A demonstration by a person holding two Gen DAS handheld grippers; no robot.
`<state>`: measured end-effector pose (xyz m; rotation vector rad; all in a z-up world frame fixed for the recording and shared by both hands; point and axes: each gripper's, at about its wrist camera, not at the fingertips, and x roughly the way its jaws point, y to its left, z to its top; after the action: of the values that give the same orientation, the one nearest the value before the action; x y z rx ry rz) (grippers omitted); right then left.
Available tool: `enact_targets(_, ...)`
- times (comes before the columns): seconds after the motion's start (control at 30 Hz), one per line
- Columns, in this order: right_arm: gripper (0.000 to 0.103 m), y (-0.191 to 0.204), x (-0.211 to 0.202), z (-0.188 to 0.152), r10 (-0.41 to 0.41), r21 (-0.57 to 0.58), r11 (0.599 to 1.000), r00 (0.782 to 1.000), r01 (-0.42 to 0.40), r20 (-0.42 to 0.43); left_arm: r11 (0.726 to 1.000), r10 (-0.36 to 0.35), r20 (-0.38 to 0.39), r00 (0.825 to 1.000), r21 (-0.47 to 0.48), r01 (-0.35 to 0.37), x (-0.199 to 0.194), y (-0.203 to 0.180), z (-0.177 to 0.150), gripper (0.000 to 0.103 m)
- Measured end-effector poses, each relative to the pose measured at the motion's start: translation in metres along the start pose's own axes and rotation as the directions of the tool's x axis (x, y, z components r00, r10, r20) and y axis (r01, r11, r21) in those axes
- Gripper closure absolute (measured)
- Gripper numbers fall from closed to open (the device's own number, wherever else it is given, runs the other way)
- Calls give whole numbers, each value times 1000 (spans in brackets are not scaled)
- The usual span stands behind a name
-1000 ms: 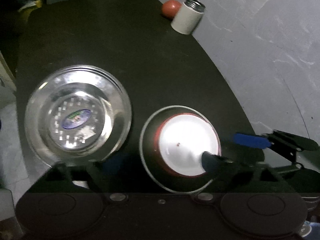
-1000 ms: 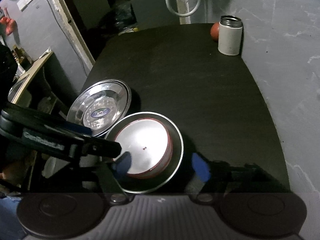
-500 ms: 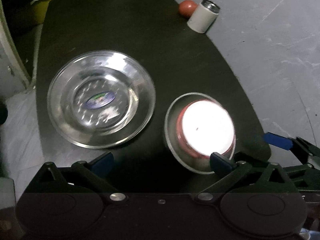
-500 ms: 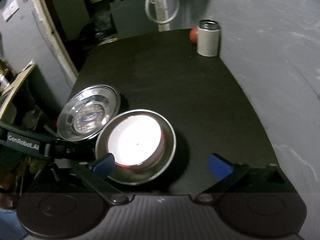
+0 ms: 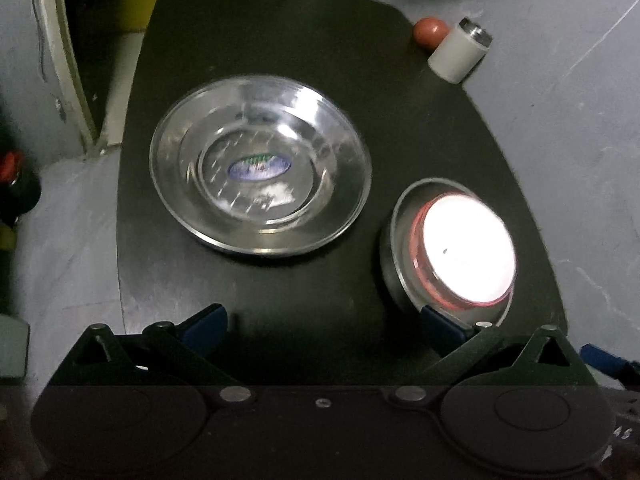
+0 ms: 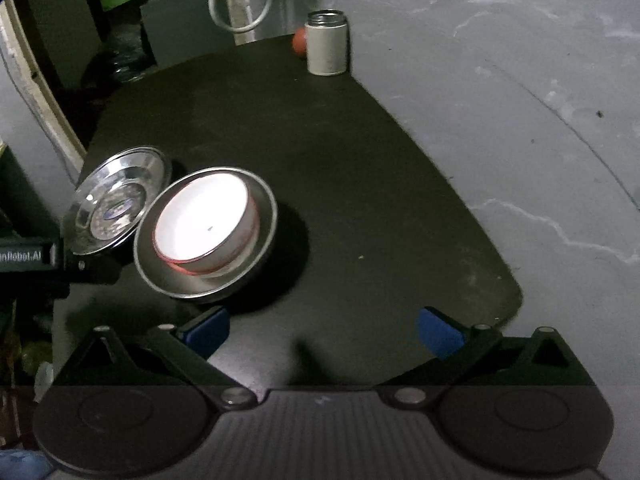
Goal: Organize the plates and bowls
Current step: 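Grasp the rim of the steel bowl holding the white bowls with both grippers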
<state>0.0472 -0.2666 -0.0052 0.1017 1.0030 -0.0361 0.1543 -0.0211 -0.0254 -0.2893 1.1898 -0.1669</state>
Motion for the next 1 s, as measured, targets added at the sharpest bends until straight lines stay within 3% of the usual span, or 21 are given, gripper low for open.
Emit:
enact_targets(0.3, 0, -21, 12, 20, -10, 15, 1000, 999, 10, 36, 998, 55, 0, 998, -17, -55, 8, -10, 6, 1)
enact_targets(0.57, 0, -49, 45, 51, 132, 93, 986, 990, -137, 58, 990, 138, 25, 990, 38, -139, 12, -31, 10, 1)
enact_targets(0.77, 0, -51, 76, 67, 228, 46, 972, 973, -229, 23, 986, 165, 24, 986, 9, -166, 18, -35, 11, 1)
enact_targets(1.0, 0, -52, 98, 79, 284, -15, 959, 959, -284, -21, 982, 188, 21, 982, -15, -188, 22, -41, 7, 3)
